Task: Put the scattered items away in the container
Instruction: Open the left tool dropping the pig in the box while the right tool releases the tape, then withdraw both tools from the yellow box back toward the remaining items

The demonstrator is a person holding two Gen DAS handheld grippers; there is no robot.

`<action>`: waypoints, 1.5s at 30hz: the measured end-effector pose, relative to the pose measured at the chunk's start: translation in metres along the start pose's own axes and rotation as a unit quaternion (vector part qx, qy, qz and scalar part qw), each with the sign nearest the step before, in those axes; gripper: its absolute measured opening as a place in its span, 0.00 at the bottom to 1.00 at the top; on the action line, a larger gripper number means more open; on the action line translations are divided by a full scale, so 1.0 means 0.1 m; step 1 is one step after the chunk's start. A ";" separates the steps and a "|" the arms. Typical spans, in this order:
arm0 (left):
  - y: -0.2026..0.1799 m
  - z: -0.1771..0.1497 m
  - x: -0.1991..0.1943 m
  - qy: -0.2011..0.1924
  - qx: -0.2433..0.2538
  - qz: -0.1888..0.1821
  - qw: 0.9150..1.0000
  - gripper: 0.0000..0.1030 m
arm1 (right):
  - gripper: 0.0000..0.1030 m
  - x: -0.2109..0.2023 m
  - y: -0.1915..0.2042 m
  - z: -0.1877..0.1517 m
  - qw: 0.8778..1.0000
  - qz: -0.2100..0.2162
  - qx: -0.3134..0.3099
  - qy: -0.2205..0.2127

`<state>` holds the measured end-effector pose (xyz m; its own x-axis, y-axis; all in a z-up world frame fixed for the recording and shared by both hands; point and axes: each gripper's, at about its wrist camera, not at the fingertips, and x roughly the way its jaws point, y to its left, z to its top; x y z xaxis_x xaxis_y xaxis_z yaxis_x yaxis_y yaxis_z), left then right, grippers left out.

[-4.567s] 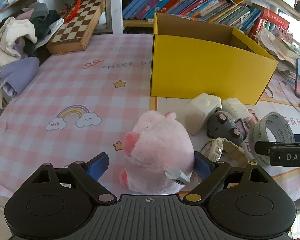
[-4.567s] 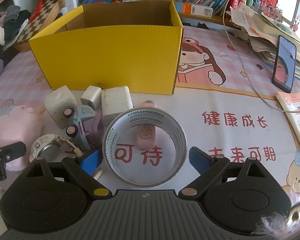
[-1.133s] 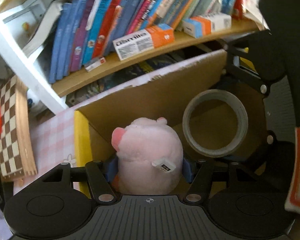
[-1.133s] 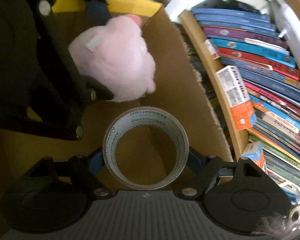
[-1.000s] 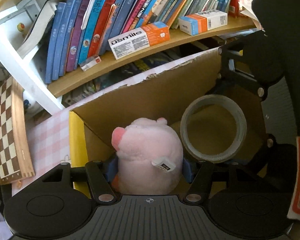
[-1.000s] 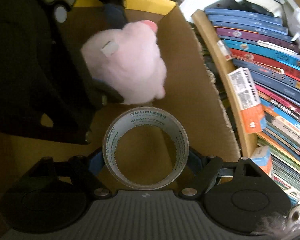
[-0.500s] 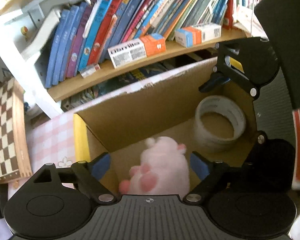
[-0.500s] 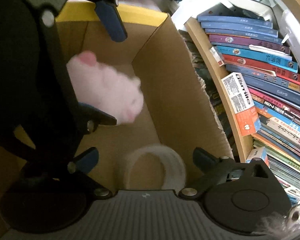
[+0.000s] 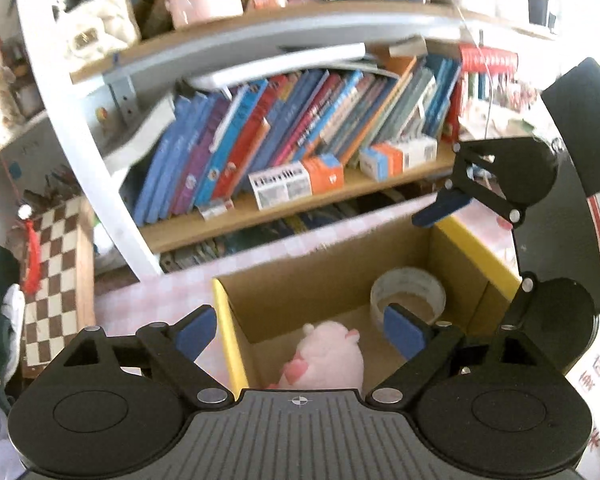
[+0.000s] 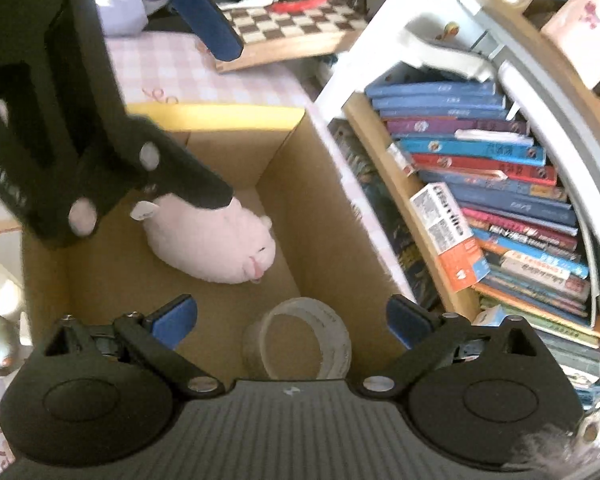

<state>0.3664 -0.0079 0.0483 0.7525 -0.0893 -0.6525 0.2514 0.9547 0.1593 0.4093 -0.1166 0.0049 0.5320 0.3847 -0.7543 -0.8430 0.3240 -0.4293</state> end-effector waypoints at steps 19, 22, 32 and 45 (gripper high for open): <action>0.15 -0.20 -0.98 -0.090 -0.045 0.014 0.995 0.91 | 0.99 -1.00 0.11 0.04 0.991 -0.054 0.072 -0.103; 0.19 -0.27 -1.10 -0.100 -0.045 0.016 0.994 0.91 | 0.99 -1.14 0.13 0.02 0.987 -0.074 0.093 -0.107; 0.37 -0.63 -1.44 -0.113 -0.060 0.021 0.992 0.91 | 1.00 -1.50 0.19 -0.21 0.966 -0.125 0.210 -0.089; 0.33 -1.30 -1.85 -0.103 -0.083 0.017 0.991 0.92 | 1.00 -1.78 1.00 -0.48 0.933 -0.142 0.325 -0.064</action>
<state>0.1560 0.0773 0.0780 0.8715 -0.0966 -0.4808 0.1340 0.9900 0.0438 0.2262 -0.1944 0.0725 0.7668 0.2909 -0.5722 -0.4628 0.8682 -0.1788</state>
